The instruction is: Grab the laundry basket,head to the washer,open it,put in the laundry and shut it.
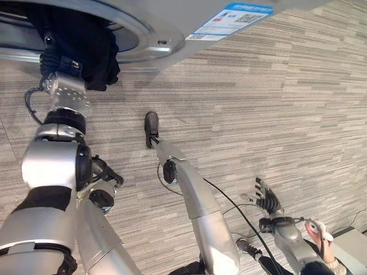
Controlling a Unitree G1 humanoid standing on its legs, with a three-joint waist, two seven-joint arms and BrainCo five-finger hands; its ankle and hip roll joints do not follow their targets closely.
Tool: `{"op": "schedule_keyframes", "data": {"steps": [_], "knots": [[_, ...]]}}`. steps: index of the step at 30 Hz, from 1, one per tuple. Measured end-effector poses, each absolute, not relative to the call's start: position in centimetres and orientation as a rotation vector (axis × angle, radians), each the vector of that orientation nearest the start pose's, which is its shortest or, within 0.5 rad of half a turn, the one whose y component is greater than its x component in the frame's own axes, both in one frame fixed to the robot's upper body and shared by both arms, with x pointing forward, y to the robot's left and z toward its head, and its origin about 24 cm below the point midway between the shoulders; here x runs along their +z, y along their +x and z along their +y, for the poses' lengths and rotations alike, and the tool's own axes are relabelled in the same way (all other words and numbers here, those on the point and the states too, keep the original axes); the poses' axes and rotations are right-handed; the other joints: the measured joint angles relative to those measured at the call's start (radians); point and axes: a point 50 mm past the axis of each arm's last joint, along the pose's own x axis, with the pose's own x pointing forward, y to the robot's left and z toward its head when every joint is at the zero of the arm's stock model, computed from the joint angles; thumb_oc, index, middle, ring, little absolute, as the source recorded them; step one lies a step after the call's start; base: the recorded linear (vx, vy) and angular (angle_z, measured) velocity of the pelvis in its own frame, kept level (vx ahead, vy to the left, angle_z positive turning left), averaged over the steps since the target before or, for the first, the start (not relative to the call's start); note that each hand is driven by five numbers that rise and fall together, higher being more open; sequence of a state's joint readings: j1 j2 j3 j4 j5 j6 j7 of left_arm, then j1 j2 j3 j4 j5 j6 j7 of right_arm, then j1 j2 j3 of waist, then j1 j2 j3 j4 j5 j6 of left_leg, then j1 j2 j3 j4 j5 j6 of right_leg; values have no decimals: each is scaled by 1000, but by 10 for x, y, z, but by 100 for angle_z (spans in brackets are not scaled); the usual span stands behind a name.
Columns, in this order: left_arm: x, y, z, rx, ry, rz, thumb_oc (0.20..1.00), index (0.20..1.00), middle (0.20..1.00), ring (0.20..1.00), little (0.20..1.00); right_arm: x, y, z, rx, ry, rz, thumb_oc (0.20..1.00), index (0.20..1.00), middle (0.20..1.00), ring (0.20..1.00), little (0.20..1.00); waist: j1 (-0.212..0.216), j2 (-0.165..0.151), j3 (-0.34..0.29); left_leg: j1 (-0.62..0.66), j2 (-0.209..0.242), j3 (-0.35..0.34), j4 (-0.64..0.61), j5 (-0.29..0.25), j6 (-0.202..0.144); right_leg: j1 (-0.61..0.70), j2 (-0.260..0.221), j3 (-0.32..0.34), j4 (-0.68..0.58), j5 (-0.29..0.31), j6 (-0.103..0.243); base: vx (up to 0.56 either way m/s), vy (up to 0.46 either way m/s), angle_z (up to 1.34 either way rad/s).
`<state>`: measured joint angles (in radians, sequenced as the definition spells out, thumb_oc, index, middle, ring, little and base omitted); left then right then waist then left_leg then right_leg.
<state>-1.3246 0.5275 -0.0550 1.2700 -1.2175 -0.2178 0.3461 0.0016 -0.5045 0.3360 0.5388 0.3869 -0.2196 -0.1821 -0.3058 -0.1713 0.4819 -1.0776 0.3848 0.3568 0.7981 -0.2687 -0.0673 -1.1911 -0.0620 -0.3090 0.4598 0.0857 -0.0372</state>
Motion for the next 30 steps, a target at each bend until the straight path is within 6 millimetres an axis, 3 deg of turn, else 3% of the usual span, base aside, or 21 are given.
{"op": "schedule_keyframes", "data": {"steps": [2,4,6,7,9,20,23,28,30], "knots": [[233,414,256,517,-813,-196,200,200,200,200,200,-44,222,-238,-73,-222,364,1000,1000,1000,1000,1000,28,1,1,60,-20,4,-40,17,-8,49,-11,1,-13,-5,-6,-32,41,20],[227,417,247,459,-763,-191,200,200,200,200,200,-44,222,-238,-72,-223,363,1000,1000,1000,1000,1000,45,5,-1,119,-43,12,-86,33,-6,99,-21,1,-33,-5,-6,-30,45,18],[220,419,237,399,-691,-168,200,200,200,200,200,-45,221,-240,-71,-229,372,1000,1000,1000,1000,1000,51,39,-24,157,-67,11,-129,46,-5,140,-30,0,-64,0,1,-24,28,21],[210,420,231,373,-682,-144,200,200,200,200,200,-47,219,-243,-65,-236,389,1000,1000,1000,1000,1000,52,77,-62,171,-80,15,-150,51,-2,151,-38,1,-77,3,4,-25,3,14],[208,421,225,329,-681,-138,200,200,200,200,200,-50,218,-244,-63,-240,406,1000,1000,1000,1000,1000,64,102,-82,212,-100,31,-179,56,-3,178,-49,9,-80,8,2,-32,29,1],[211,423,216,274,-651,-150,200,200,200,200,200,-60,211,-250,-59,-268,466,1000,1000,1000,1000,1000,50,107,-88,266,-151,59,-251,68,13,205,-79,25,-107,15,12,-10,13,3],[224,425,203,225,-661,-177,200,200,200,200,200,-62,208,-255,-81,-269,482,1000,1000,1000,1000,1000,33,108,-84,269,-172,68,-287,80,14,192,-89,30,-114,14,13,10,-12,3],[285,424,179,120,-740,-361,200,200,200,200,200,-60,211,-253,-85,-259,471,1000,1000,1000,1000,1000,16,102,-56,252,-162,63,-290,87,10,170,-77,32,-114,13,15,27,-48,-5],[273,425,188,165,-769,-338,200,200,200,200,200,-56,215,-249,-69,-254,444,1000,1000,1000,1000,1000,7,102,-48,246,-153,64,-279,81,6,157,-68,41,-101,6,11,54,-22,-16]]}}
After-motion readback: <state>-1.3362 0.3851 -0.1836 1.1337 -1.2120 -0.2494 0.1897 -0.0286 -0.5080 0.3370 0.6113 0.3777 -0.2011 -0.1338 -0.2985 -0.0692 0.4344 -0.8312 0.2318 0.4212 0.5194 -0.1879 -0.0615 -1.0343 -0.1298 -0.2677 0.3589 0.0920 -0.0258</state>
